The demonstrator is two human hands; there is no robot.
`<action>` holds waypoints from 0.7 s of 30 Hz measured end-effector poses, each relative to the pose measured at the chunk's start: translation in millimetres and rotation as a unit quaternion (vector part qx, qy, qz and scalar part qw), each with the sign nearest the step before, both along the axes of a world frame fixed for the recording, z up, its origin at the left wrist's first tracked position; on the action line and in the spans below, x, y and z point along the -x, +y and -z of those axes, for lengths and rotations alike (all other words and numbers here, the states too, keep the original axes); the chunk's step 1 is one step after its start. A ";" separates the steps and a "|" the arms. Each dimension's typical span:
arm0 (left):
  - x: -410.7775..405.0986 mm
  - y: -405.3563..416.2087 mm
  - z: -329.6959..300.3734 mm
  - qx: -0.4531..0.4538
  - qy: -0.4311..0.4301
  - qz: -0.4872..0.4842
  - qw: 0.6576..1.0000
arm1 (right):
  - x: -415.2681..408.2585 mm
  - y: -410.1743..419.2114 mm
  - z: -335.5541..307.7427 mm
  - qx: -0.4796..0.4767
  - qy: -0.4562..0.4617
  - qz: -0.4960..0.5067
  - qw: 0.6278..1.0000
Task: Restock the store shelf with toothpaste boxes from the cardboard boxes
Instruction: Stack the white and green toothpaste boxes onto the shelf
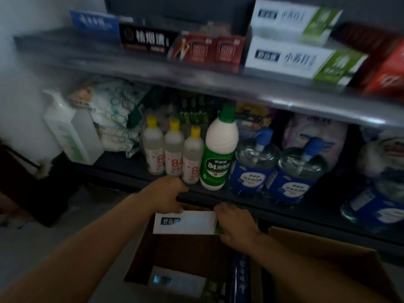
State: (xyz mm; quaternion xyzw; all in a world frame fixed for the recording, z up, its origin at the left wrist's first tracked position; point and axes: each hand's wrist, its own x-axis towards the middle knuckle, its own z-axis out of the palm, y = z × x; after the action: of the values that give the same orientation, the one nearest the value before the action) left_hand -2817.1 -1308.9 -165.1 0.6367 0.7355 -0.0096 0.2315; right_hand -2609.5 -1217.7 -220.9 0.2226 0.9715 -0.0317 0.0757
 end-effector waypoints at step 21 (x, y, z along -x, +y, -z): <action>-63.1 82.1 -291.9 -0.147 -0.028 -0.013 0.989 | -105.3 85.3 -303.2 -0.298 0.192 0.010 0.935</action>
State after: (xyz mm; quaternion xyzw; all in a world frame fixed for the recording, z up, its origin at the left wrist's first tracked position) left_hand -2754.1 -1226.7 126.9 0.6540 0.7305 0.1197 0.1560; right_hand -2504.2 -1132.4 82.3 0.2341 0.9302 0.2162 -0.1824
